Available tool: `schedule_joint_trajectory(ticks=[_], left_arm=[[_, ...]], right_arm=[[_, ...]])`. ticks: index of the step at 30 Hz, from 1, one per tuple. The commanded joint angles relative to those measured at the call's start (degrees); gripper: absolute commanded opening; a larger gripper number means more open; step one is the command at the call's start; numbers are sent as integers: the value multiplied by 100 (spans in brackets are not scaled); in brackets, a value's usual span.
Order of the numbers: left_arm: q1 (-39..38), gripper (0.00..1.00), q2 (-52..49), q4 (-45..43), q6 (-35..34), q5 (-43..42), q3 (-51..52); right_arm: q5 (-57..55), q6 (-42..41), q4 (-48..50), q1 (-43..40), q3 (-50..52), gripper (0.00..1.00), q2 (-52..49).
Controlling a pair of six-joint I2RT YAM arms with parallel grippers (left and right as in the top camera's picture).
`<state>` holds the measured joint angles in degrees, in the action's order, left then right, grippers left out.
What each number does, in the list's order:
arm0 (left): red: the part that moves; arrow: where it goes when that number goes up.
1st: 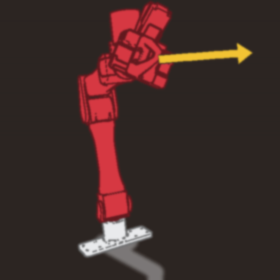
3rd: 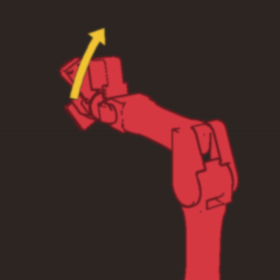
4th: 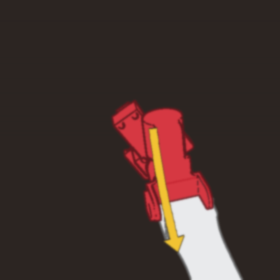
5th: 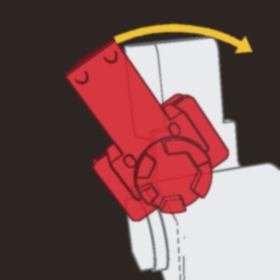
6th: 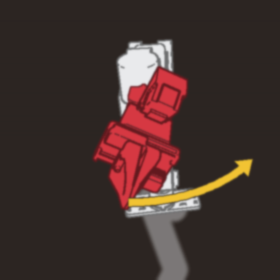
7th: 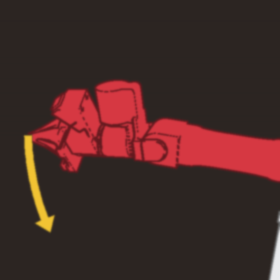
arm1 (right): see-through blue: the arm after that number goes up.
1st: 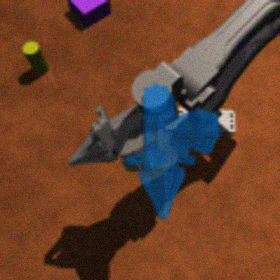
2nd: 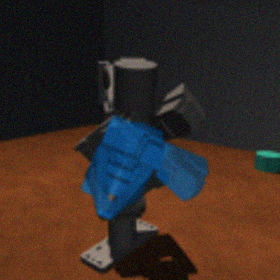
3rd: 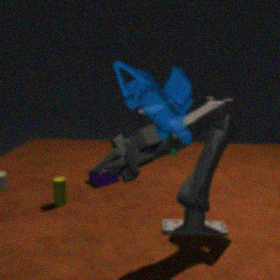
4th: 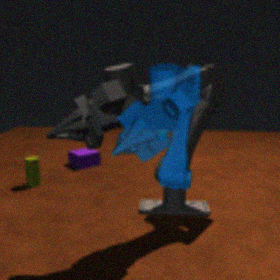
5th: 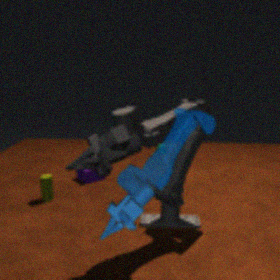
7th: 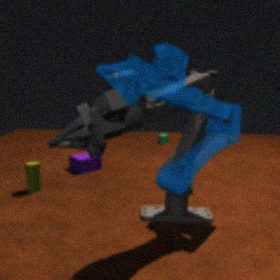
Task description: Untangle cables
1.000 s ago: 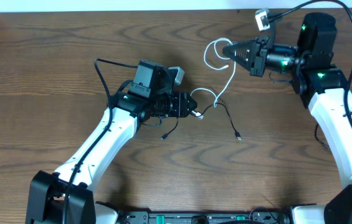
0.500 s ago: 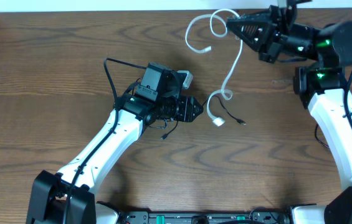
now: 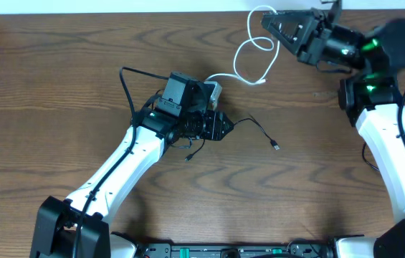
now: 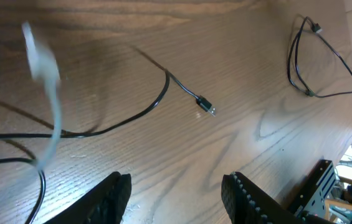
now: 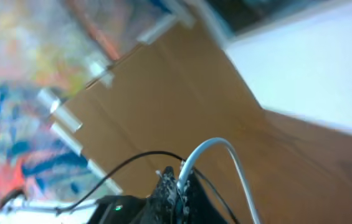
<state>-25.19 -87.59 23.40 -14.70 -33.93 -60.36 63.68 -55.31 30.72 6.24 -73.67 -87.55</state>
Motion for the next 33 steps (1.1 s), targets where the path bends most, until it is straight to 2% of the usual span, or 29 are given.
schedule_joint_trajectory(ticks=[1,5,7,10,20,25,30,33], left_arm=[[-2,52,37,17,118,50,13],[-2,52,37,90,118,50,13],[-2,52,37,129,118,50,13],[-2,52,37,140,118,50,13],[-2,52,37,140,118,52,13],[-2,52,37,142,118,52,13],[-2,52,37,181,118,52,13],[-2,52,37,179,120,52,13]], right_arm=[[-1296,1996,-1425,-46,-15,1,24],[-3510,3711,-3073,-70,-15,1,22],[-4323,4251,-3397,-72,-15,1,22],[-4784,4719,-3425,-166,-17,1,35],[-5884,4629,-3425,-1274,-92,1,190],[-6443,4557,-4019,-1899,-92,1,214],[-7851,4555,-4876,-2463,-90,1,181],[-8179,4557,-5219,-2817,-90,1,129]])
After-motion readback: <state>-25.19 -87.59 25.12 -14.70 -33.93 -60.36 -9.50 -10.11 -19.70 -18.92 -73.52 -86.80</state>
